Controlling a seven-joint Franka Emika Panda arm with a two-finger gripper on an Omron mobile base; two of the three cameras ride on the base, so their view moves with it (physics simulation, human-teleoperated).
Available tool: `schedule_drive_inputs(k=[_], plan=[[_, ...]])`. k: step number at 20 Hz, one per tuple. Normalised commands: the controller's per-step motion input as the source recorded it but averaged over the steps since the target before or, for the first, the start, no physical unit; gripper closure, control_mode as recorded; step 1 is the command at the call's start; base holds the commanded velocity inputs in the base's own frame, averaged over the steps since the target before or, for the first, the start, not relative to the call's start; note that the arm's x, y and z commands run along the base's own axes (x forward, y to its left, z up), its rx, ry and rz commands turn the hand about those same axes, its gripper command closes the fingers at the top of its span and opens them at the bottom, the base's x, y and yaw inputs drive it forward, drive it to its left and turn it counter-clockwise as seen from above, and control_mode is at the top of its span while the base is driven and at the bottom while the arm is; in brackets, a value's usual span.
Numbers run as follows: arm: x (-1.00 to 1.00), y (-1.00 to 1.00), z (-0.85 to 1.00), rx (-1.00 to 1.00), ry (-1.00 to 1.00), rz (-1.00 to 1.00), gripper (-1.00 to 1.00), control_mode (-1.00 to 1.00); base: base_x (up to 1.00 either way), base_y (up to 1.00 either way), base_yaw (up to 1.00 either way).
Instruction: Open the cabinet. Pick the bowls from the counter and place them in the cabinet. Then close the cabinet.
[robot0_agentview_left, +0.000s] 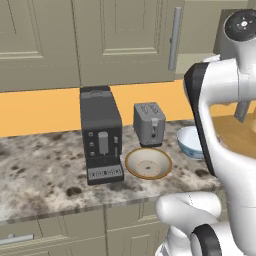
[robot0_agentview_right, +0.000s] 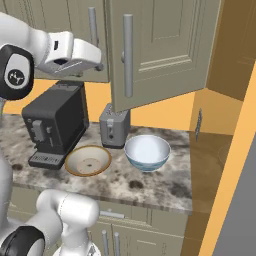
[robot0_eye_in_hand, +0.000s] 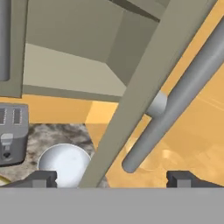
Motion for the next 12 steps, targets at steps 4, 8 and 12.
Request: schedule_drive_inputs(k=[4, 8, 12], plan=[[0.21, 0.03, -0.15, -0.06, 0.05, -0.10, -1.00, -1.00, 0.00, 0.00, 0.00], [0.12, 0.05, -0.24, -0.07, 0.00, -0.08, -1.00, -1.00, 0.00, 0.00, 0.00], [0.10, 0.01, -0.30, -0.05, -0.03, -0.05, -1.00, -1.00, 0.00, 0.00, 0.00]])
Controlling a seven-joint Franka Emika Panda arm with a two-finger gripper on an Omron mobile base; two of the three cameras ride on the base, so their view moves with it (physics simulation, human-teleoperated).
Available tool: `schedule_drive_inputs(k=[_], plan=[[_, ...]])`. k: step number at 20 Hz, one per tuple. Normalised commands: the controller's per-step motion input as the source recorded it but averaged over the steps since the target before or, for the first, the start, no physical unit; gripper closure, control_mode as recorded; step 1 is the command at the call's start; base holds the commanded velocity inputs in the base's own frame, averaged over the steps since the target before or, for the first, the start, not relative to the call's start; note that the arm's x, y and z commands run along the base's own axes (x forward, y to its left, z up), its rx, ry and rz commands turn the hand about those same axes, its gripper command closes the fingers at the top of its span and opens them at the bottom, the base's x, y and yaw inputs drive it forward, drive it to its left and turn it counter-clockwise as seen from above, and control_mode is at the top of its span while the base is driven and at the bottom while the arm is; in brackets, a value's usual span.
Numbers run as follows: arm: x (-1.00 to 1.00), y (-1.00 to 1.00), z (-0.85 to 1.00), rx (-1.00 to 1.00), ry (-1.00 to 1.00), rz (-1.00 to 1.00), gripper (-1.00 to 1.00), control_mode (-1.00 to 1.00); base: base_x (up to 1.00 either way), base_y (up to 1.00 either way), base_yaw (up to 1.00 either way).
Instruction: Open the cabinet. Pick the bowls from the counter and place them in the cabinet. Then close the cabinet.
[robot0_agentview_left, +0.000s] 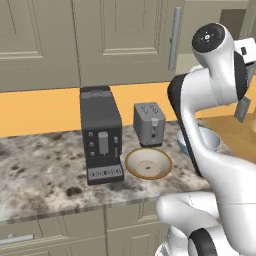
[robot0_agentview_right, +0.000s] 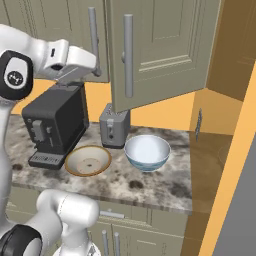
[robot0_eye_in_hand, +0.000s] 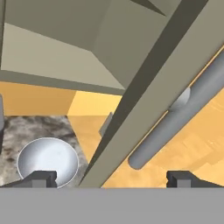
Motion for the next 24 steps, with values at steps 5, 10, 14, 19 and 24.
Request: schedule_drive_inputs(k=[5, 10, 14, 19, 24], plan=[[0.19, 0.00, -0.24, -0.04, -0.03, -0.03, -1.00, -1.00, 0.00, 0.00, 0.00], [0.27, 0.04, -0.17, -0.05, 0.00, -0.01, -1.00, -1.00, 0.00, 0.00, 0.00], [0.26, 0.02, -0.15, -0.05, 0.00, -0.01, -1.00, -1.00, 0.00, 0.00, 0.00], [0.25, 0.00, -0.07, -0.04, 0.00, -0.02, -1.00, -1.00, 0.00, 0.00, 0.00], [0.24, 0.00, 0.00, -0.03, 0.00, -0.06, -1.00, -1.00, 0.00, 0.00, 0.00]])
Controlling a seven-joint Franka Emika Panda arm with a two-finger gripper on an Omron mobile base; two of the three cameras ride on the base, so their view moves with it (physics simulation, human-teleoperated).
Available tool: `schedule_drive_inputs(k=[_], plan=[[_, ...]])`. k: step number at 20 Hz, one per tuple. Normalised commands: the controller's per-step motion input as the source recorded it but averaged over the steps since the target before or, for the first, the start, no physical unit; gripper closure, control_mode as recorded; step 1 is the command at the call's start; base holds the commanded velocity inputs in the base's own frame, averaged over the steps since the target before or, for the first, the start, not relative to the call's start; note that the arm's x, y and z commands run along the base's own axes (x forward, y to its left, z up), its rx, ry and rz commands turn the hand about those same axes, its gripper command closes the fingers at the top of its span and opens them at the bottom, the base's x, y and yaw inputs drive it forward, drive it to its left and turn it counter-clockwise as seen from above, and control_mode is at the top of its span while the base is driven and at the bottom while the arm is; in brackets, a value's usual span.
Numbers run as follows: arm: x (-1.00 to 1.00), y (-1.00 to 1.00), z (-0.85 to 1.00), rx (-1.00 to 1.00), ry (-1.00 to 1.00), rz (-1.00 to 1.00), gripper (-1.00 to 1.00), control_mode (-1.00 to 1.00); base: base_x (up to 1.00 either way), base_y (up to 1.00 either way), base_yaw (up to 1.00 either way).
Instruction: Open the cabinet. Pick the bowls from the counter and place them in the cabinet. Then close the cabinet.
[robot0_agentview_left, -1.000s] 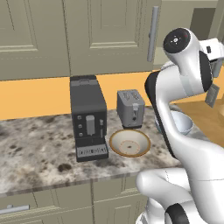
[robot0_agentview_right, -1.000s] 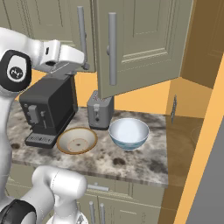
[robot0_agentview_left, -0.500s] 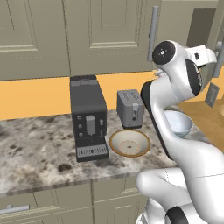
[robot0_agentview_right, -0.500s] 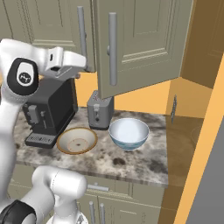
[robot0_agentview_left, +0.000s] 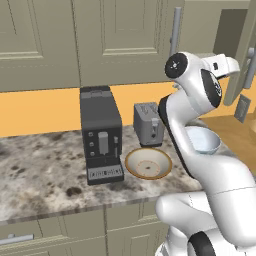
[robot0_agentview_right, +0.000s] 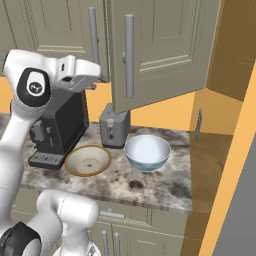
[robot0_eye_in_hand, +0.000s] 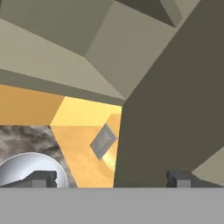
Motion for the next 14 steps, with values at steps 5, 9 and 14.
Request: schedule_drive_inputs(k=[5, 9, 14], plan=[[0.24, -0.02, 0.00, -0.03, 0.04, -0.07, -1.00, -1.00, 0.00, 0.00, 0.00], [0.17, -0.12, 0.00, -0.03, 0.07, -0.07, -1.00, -1.00, 0.00, 0.00, 0.00], [0.14, -0.21, 0.00, -0.05, 0.04, -0.05, -1.00, -1.00, 0.00, 0.00, 0.00]])
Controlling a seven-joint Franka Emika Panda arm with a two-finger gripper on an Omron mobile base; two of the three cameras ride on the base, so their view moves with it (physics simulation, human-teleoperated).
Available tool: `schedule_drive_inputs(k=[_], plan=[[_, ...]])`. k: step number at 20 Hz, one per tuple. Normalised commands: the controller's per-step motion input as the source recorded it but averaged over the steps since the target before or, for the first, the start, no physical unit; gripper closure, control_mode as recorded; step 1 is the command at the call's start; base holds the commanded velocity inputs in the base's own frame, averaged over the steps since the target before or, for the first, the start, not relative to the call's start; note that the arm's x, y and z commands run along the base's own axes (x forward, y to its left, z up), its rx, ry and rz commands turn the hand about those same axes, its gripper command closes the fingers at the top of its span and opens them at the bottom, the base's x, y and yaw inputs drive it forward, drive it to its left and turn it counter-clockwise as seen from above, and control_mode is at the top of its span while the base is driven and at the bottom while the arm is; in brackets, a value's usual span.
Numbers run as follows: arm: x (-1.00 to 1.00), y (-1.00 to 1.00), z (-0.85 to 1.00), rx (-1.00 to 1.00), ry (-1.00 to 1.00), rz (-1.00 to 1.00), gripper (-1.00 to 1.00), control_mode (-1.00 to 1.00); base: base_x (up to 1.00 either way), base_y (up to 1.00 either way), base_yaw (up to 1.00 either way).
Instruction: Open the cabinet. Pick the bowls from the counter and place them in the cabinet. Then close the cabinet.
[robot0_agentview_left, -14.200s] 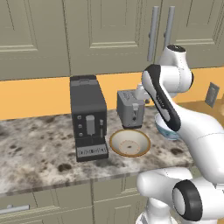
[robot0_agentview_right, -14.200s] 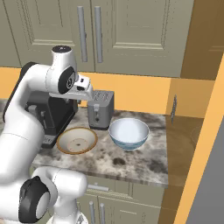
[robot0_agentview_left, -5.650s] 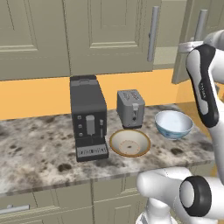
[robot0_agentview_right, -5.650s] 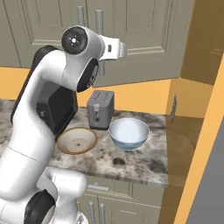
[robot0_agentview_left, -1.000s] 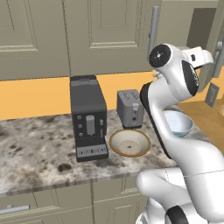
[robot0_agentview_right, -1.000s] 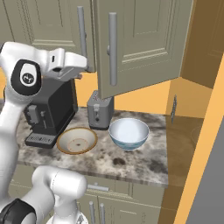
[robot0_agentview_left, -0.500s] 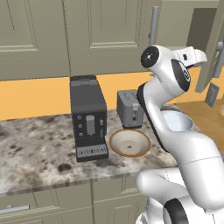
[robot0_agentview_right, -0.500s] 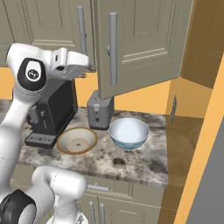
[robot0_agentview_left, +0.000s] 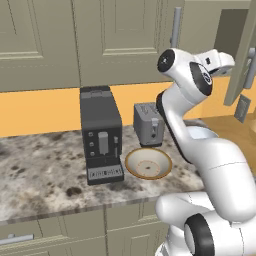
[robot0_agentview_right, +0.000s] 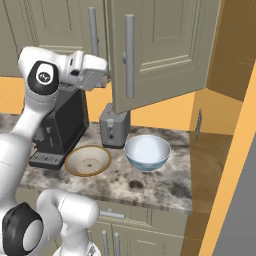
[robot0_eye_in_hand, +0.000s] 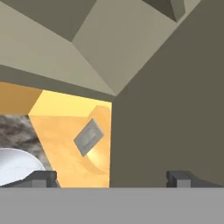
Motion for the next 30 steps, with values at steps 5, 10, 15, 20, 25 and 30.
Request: schedule_drive_inputs(k=[5, 10, 15, 20, 25, 30], plan=[[0.07, -0.30, 0.00, -0.06, 0.02, -0.03, -1.00, -1.00, 0.00, 0.00, 0.00], [0.00, -0.32, 0.00, -0.06, 0.04, -0.04, -1.00, -1.00, 0.00, 0.00, 0.00], [-0.01, -0.31, 0.00, -0.05, 0.01, -0.05, -1.00, -1.00, 0.00, 0.00, 0.00], [-0.05, -0.37, 0.00, -0.03, 0.00, -0.06, -1.00, -1.00, 0.00, 0.00, 0.00], [-0.10, -0.39, 0.00, -0.02, 0.00, -0.06, -1.00, -1.00, 0.00, 0.00, 0.00], [-0.10, -0.37, 0.00, -0.02, 0.01, -0.06, -1.00, -1.00, 0.00, 0.00, 0.00]])
